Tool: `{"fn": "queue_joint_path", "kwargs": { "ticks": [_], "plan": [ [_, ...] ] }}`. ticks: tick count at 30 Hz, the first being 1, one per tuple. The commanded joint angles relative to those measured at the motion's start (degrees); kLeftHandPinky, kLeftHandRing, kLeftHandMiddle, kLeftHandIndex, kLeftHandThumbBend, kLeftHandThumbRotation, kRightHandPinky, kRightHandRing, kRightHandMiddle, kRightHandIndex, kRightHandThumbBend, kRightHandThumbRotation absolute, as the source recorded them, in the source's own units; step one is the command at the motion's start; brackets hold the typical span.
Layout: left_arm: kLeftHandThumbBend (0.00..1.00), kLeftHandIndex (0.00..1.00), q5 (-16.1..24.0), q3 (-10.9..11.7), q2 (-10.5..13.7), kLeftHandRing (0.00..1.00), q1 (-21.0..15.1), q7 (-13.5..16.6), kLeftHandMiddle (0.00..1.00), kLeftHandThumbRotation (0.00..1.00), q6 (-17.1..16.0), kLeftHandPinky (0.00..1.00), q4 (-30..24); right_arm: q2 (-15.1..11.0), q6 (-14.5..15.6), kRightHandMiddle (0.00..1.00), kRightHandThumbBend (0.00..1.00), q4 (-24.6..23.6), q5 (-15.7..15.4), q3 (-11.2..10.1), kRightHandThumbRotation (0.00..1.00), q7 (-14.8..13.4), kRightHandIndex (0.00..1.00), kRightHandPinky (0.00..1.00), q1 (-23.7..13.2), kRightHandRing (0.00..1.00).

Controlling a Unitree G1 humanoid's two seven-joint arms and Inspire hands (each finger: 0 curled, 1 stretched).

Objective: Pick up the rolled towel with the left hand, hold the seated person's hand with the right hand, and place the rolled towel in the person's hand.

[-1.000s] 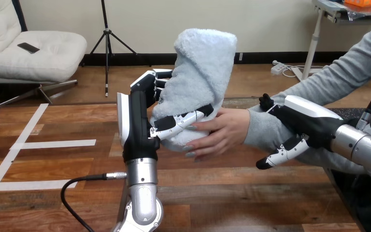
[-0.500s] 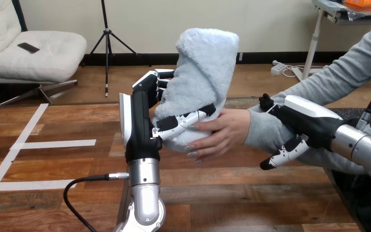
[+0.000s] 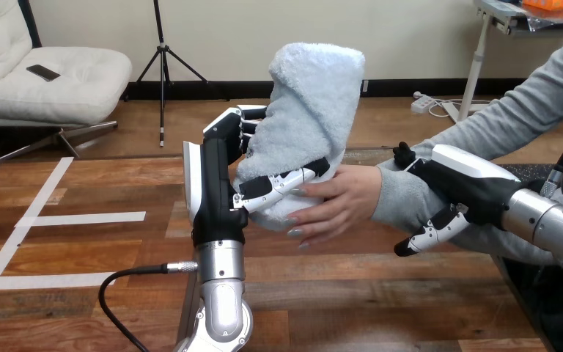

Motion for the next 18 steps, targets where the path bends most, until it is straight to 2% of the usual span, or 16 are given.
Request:
{"fn": "queue_joint_path", "kwargs": {
  "ticks": [1, 18],
  "plan": [
    [0.54, 0.42, -0.4, -0.3, -0.3, 0.38, -4.8, -0.1, 0.41, 0.00, -1.8, 0.36, -1.1, -0.2, -0.7, 0.32, 0.74, -2.0, 0.3, -0.9, 0.00, -1.2, 0.33, 0.24, -2.2, 0.27],
    [0.55, 0.41, 0.3, -0.5, -0.1, 0.37, -4.9, 0.6, 0.41, 0.00, -1.7, 0.34, -1.2, -0.4, -1.0, 0.28, 0.71, -2.2, 0.0, -0.8, 0.00, -1.5, 0.31, 0.18, -2.0, 0.22]
  ]
}}
